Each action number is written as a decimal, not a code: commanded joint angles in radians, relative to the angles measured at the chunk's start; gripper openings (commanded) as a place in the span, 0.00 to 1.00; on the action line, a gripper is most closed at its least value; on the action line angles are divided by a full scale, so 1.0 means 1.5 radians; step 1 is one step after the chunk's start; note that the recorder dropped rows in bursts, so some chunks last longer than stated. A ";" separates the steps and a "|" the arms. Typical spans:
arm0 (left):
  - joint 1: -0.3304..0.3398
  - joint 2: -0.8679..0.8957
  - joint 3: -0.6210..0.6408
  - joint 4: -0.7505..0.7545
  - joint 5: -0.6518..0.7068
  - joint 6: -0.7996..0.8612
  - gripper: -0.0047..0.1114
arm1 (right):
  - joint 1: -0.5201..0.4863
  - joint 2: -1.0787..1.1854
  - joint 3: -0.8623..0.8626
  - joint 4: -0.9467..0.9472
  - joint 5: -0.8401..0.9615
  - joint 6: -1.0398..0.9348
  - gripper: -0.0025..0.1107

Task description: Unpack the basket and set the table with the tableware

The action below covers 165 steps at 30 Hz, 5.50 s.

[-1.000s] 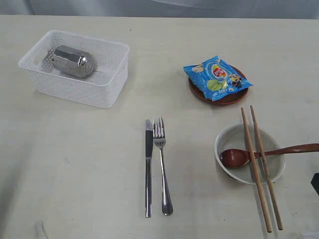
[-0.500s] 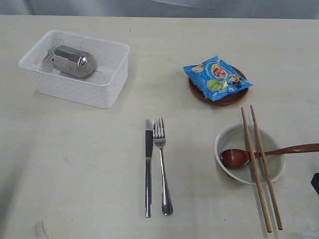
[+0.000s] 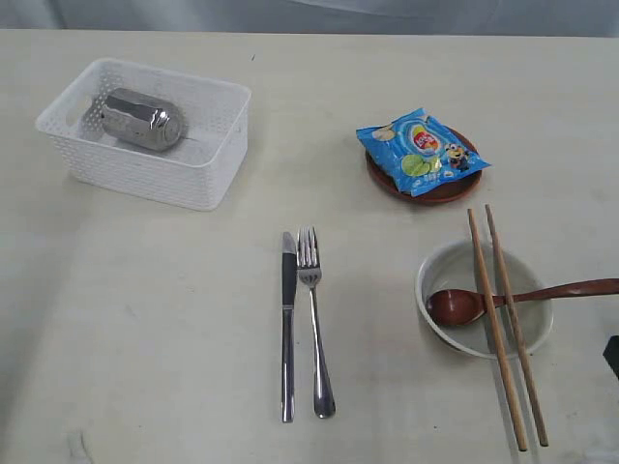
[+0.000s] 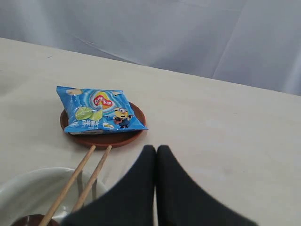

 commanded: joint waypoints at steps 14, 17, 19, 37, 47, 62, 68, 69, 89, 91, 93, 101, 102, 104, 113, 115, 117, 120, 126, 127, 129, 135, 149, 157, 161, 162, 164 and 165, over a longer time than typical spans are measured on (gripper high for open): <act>-0.003 0.744 -0.514 -0.096 0.527 0.241 0.27 | -0.004 -0.003 0.002 0.000 0.001 0.003 0.03; -0.003 0.885 -0.593 -0.174 0.600 0.301 0.48 | -0.004 -0.003 0.002 0.000 0.001 0.003 0.03; -0.003 0.968 -0.650 -0.182 0.650 0.316 0.50 | -0.004 -0.003 0.002 0.000 0.001 0.003 0.03; -0.001 1.267 -0.890 0.216 0.684 0.178 0.50 | -0.004 -0.003 0.002 0.000 0.001 0.002 0.03; 0.010 1.274 -0.863 0.231 0.568 0.161 0.50 | -0.004 -0.003 0.002 0.000 0.001 0.005 0.03; 0.014 1.327 -0.844 0.284 0.517 0.142 0.50 | -0.004 -0.003 0.002 0.000 0.001 0.005 0.03; 0.014 1.343 -0.843 0.144 0.578 0.154 0.50 | -0.004 -0.003 0.002 0.000 0.001 0.004 0.03; 0.014 1.343 -0.843 0.086 0.580 0.191 0.50 | -0.004 -0.003 0.002 0.000 0.001 0.004 0.03; 0.013 1.343 -0.843 -0.203 0.568 0.502 0.50 | -0.004 -0.003 0.002 0.000 0.001 0.004 0.03; 0.013 1.343 -0.843 -0.260 0.566 0.568 0.50 | -0.004 -0.003 0.002 0.000 0.001 0.005 0.03; 0.013 1.343 -0.843 -0.343 0.567 0.644 0.50 | -0.004 -0.003 0.002 0.000 0.001 0.005 0.03; 0.013 1.343 -0.843 -0.501 0.589 0.755 0.50 | -0.004 -0.003 0.002 0.000 0.001 0.005 0.03; 0.013 1.344 -0.843 -0.501 0.592 0.757 0.50 | -0.004 -0.003 0.002 0.000 0.001 0.005 0.03; 0.013 1.349 -0.843 -0.501 0.612 0.761 0.50 | -0.004 -0.003 0.002 0.000 0.001 0.005 0.03; 0.013 1.370 -0.843 -0.503 0.688 0.773 0.50 | -0.004 -0.003 0.002 0.000 0.001 0.005 0.03; 0.013 1.370 -0.843 -0.515 0.696 0.783 0.49 | -0.004 -0.003 0.002 0.000 0.001 0.005 0.03; 0.013 1.370 -0.843 -0.544 0.708 0.800 0.47 | -0.004 -0.003 0.002 0.000 0.001 0.005 0.03; 0.013 1.370 -0.843 -0.596 0.717 0.818 0.35 | -0.004 -0.003 0.002 0.000 0.001 0.004 0.03; 0.013 1.370 -0.843 -0.622 0.726 0.834 0.04 | -0.004 -0.003 0.002 0.000 0.001 0.004 0.03; 0.013 1.370 -0.843 -0.616 0.726 0.834 0.04 | -0.004 -0.003 0.002 0.000 0.001 0.004 0.03; 0.013 1.370 -0.843 -0.608 0.726 0.834 0.04 | -0.004 -0.003 0.002 0.000 0.001 0.004 0.03; 0.013 1.343 -0.843 -0.541 0.686 0.822 0.04 | -0.004 -0.003 0.002 0.000 0.001 0.004 0.03; 0.013 1.206 -0.843 -0.381 0.620 0.728 0.04 | -0.004 -0.003 0.002 0.000 0.001 0.005 0.03; -0.044 1.118 -0.843 -0.349 0.647 0.700 0.04 | -0.004 -0.003 0.002 0.000 0.001 0.005 0.03; -0.113 1.106 -0.843 -0.347 0.644 0.696 0.04 | -0.004 -0.003 0.002 0.000 0.001 0.005 0.03; -0.134 1.106 -0.843 -0.341 0.638 0.696 0.04 | -0.004 -0.003 0.002 0.000 0.001 0.005 0.03; -0.195 1.113 -0.843 -0.285 0.609 0.673 0.04 | -0.004 -0.003 0.002 0.000 0.001 0.005 0.03; -0.215 1.114 -0.843 -0.261 0.595 0.661 0.04 | -0.004 -0.003 0.002 0.000 0.001 0.005 0.03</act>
